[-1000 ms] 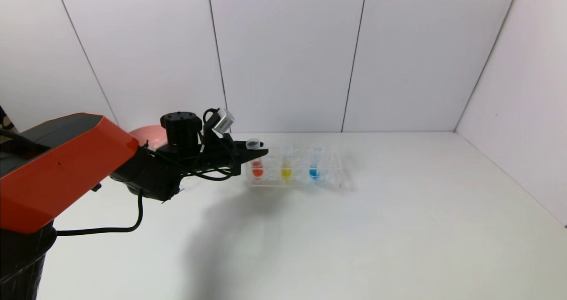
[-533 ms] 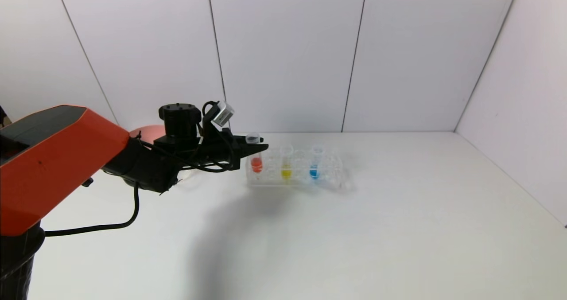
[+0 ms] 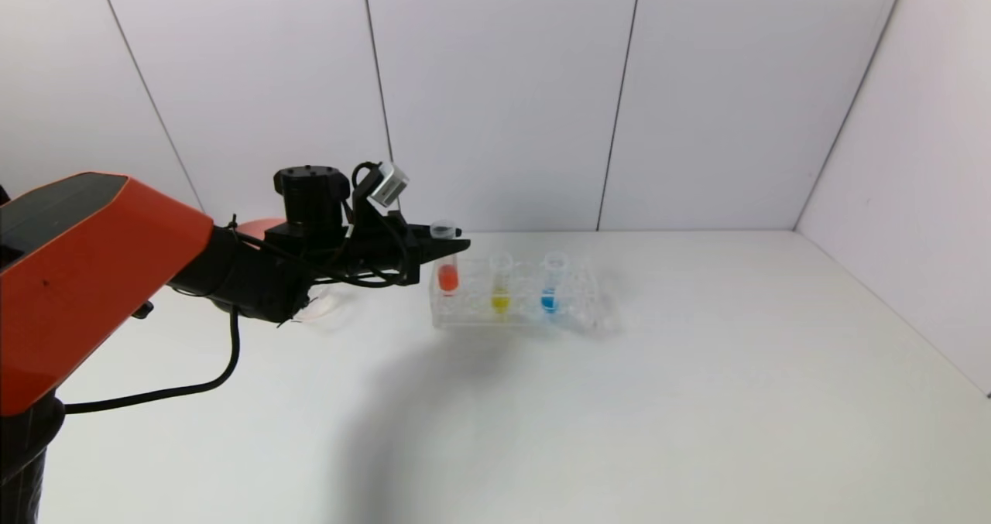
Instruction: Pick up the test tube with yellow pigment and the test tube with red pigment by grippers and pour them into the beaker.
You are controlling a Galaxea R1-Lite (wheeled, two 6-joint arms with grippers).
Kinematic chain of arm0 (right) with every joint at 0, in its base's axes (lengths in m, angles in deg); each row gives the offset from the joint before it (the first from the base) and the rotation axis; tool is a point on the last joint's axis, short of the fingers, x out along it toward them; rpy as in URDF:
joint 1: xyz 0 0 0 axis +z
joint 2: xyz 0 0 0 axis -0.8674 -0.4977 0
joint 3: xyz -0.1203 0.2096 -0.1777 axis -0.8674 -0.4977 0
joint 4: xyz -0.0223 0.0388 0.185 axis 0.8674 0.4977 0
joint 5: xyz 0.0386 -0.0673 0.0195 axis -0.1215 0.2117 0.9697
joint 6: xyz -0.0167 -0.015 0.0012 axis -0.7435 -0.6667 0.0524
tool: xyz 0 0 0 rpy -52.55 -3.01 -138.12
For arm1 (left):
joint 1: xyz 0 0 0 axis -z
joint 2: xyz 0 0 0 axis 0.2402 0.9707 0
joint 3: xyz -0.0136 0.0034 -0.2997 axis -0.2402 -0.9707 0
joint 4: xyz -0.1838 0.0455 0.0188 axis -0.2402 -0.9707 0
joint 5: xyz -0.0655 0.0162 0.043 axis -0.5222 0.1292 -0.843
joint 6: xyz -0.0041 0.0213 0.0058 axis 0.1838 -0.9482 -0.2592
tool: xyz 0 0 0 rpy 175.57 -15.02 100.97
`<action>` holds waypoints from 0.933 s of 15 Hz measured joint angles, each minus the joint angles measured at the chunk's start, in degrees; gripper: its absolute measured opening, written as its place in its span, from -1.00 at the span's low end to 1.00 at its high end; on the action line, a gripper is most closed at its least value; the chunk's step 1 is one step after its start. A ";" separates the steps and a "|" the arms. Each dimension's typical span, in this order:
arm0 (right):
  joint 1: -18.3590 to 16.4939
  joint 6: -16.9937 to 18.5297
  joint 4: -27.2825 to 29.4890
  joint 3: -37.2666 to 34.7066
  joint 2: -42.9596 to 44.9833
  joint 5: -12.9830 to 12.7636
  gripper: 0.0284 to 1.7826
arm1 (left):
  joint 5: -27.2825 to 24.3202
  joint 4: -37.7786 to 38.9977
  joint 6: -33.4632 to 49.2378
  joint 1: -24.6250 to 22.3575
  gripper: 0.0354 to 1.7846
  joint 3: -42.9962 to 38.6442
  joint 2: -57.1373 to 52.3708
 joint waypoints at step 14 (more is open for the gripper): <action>0.00 -0.02 0.00 0.00 0.00 -0.02 -0.91 | 0.01 -3.11 0.00 -0.23 -0.50 2.79 -2.36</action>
